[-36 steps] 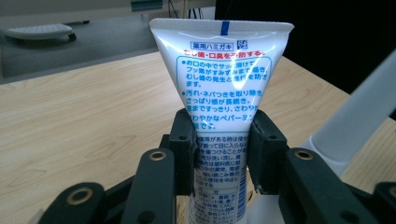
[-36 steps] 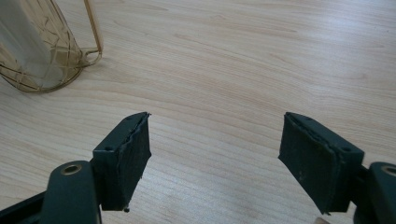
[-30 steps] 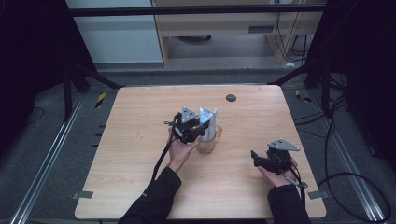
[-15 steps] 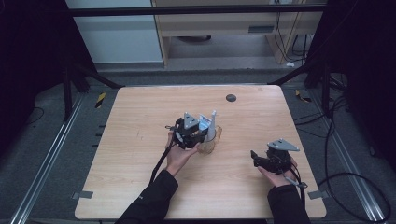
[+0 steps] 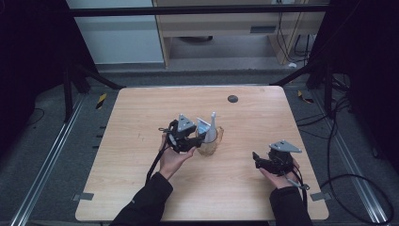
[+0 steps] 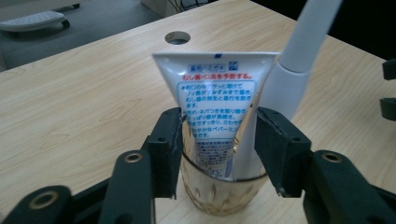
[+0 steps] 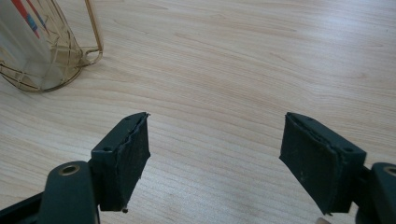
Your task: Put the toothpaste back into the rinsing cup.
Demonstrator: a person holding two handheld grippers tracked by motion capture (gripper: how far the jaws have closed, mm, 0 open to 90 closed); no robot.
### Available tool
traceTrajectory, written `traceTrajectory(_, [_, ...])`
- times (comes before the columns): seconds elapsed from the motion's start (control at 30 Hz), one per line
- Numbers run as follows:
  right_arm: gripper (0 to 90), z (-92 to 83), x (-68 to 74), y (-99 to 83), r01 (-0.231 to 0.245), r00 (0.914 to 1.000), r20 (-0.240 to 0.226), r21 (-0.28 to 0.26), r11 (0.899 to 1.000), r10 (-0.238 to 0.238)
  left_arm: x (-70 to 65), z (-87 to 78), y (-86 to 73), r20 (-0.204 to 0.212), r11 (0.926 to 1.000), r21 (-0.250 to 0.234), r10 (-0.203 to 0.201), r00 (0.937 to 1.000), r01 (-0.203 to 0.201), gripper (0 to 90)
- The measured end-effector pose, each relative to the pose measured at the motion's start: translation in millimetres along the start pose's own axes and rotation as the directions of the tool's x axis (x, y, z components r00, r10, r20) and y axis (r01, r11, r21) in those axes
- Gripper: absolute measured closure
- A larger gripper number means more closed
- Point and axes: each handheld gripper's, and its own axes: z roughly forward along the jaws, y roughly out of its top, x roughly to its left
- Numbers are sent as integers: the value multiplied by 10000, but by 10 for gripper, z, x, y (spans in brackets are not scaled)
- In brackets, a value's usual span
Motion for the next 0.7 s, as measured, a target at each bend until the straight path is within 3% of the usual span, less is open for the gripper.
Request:
traceTrajectory(0.33, [225, -6, -7, 2, -19, 10000, 3, -10, 10000, 19, 210, -430, -207, -389, 9998, 180, -19, 9992, 26, 432])
traceTrajectory(0.5, [218, -6, -5, 1, -45, 10000, 8, 18, 10000, 45, 352, -600, -443, -770, 9985, 478, -233, 9968, 270, 411])
traceTrajectory(0.7, [213, -8, 1, -4, -84, 10000, 1, 84, 9999, 84, 535, -727, -771, -1337, 9937, 806, -669, 9888, 781, 387])
